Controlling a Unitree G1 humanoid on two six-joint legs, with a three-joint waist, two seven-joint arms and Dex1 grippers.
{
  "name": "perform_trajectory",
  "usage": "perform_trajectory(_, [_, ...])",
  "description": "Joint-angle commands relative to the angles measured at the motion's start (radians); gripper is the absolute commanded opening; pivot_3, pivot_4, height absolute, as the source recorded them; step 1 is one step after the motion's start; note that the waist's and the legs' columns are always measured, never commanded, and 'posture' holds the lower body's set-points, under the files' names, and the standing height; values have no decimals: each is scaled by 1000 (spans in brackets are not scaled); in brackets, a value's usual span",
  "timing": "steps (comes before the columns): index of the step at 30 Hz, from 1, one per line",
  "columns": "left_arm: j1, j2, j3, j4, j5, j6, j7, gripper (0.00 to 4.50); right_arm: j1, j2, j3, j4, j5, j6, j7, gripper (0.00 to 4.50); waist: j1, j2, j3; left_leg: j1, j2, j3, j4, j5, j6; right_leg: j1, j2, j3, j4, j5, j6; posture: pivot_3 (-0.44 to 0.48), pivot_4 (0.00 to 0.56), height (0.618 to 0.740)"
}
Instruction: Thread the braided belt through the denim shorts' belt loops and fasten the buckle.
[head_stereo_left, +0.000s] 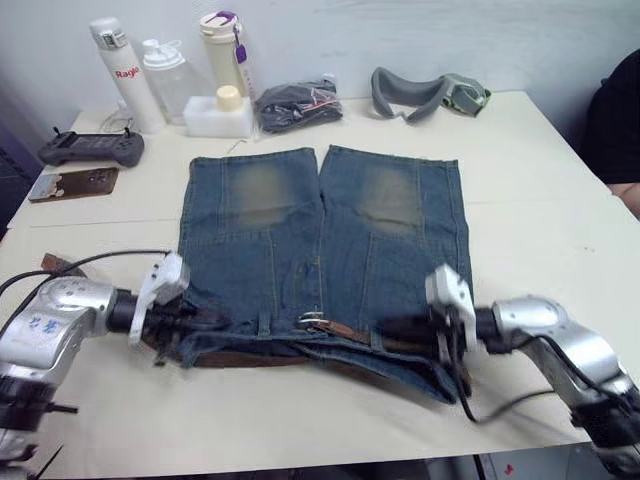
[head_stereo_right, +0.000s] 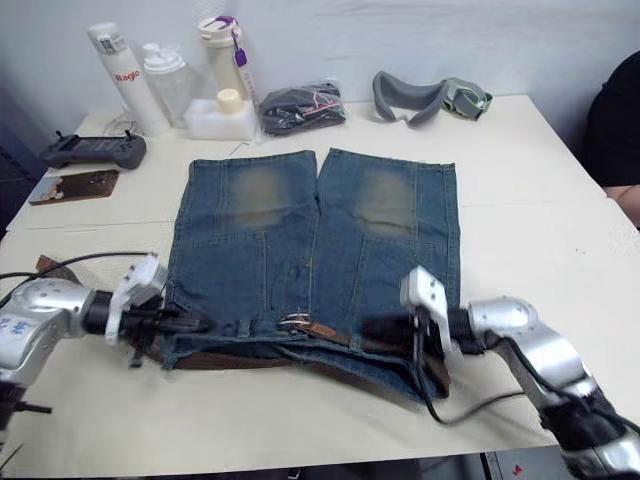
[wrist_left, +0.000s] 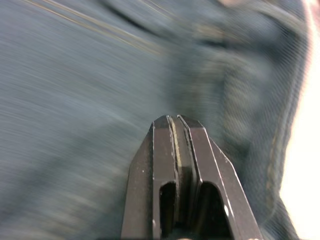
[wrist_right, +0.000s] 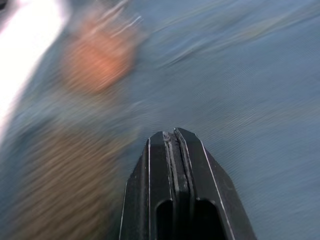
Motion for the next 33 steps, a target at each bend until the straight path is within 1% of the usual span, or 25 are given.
perform_trajectory(1, [87, 64, -30, -31, 110, -178, -94, 31, 37, -64, 87, -13, -170, -69, 40, 0, -1, 0, 0, 2, 0, 1, -1, 0, 0, 2, -1, -1, -4, 0, 0, 0, 150, 636])
perform_trajectory(3, [117, 71, -66, 19, 207, -308, -92, 31, 35, -66, 98, 5, -204, -65, 23, 0, -1, 0, 0, 12, 1, 5, -3, -1, 2, 13, -5, -7, -14, -1, -1, 0, 150, 636])
perform_trajectory(4, [118, 70, -77, 51, 249, -369, -87, 31, 28, -61, 94, 17, -215, -67, 14, 0, 1, -1, 0, 13, 1, 8, -3, -3, 7, 14, -11, -11, -15, -4, -7, 0, 150, 636])
perform_trajectory(5, [110, 64, -82, 78, 275, -414, -80, 31, 20, -61, 89, 27, -226, -70, 12, 0, 3, -2, -1, 14, 1, 11, -3, -3, 10, 14, -14, -12, -15, -3, -5, 0, 150, 636])
perform_trajectory(7, [74, 32, -71, 115, 262, -426, -64, 31, 4, -65, 80, 46, -246, -85, 16, 0, 4, -1, -2, 17, 1, 11, -2, -2, 11, 16, -15, -13, -15, -1, -6, 0, 150, 636])
perform_trajectory(10, [17, -13, -36, 130, 191, -383, -60, 31, -17, -81, 71, 75, -277, -111, 32, 0, 4, 1, -1, 25, 1, 12, -1, -1, 12, 25, -16, -15, -15, -1, -6, 0, 150, 636])
perform_trajectory(11, [-6, -29, -21, 129, 161, -342, -52, 31, -30, -87, 68, 91, -291, -126, 38, 0, 5, 1, -1, 27, 1, 11, -2, -1, 12, 27, -16, -15, -15, -1, -6, 0, 150, 636])
perform_trajectory(14, [-54, -57, 10, 116, 93, -241, -48, 31, -60, -98, 49, 111, -292, -135, 61, 0, 8, -1, 1, 27, 0, 7, -2, -1, 11, 28, -13, -17, -14, -1, -5, 0, 150, 636])
perform_trajectory(16, [-84, -72, 37, 97, 36, -167, -39, 31, -71, -107, 30, 91, -257, -144, 102, 0, 9, -4, 3, 26, -1, 6, -2, -1, 10, 27, -13, -17, -13, 3, 2, 0, 150, 636])
perform_trajectory(18, [-148, -92, 67, 81, -22, -62, 7, 31, -102, -77, -25, 39, -122, -30, 106, 0, 14, -5, 7, 25, 0, 5, -2, 0, 9, 26, -13, -17, -13, 3, 3, 0, 150, 636])
perform_trajectory(20, [-193, -101, 90, 46, -77, 25, 29, 31, -131, -51, -61, -1, -35, 52, 103, 0, 17, -5, 14, 24, 0, 4, -2, 1, 8, 24, -13, -17, -13, 4, 3, 0, 150, 636])
perform_trajectory(22, [-203, -106, 99, 9, -103, 70, 40, 31, -147, -37, -66, -16, -29, 77, 90, 0, 16, -4, 14, 18, 0, 3, -2, 3, 6, 17, -12, -16, -12, 5, 6, 0, 150, 636])
perform_trajectory(25, [-176, -84, 69, -65, -76, 56, 15, 31, -162, -29, -60, -37, -32, 98, 83, 0, 5, -4, 14, 16, 1, 3, -7, 6, 1, 14, -13, -17, -13, 8, 11, 0, 150, 636])
perform_trajectory(26, [-170, -79, 71, -85, -92, 81, 12, 31, -168, -22, -67, -59, -2, 126, 82, 0, 3, -4, 14, 15, 2, 3, -8, 9, -5, 13, -13, -17, -14, 8, 11, 0, 150, 636])
perform_trajectory(27, [-165, -71, 75, -103, -110, 103, 3, 31, -174, -17, -72, -78, 21, 150, 80, 0, 0, -4, 15, 14, 3, 3, -9, 10, -5, 12, -13, -18, -15, 8, 11, 0, 150, 636])
perform_trajectory(29, [-126, -26, 83, -163, -153, 141, -62, 31, -191, -20, -60, -130, 41, 182, 88, 0, -4, -2, 15, 13, 4, 3, -10, 10, -5, 11, -12, -19, -16, 8, 12, 0, 150, 636])
perform_trajectory(31, [-93, 19, 93, -209, -187, 177, -110, 31, -202, -23, -34, -173, 24, 189, 87, 0, -4, -1, 16, 13, 4, 3, -11, 9, -5, 11, -12, -18, -18, 8, 12, 0, 150, 636])
perform_trajectory(33, [-71, 54, 101, -235, -193, 183, -132, 31, -213, -11, -7, -205, 2, 188, 73, 0, 1, -1, 16, 13, 4, 3, -12, 9, -5, 11, -12, -19, -19, 8, 12, 0, 150, 636])
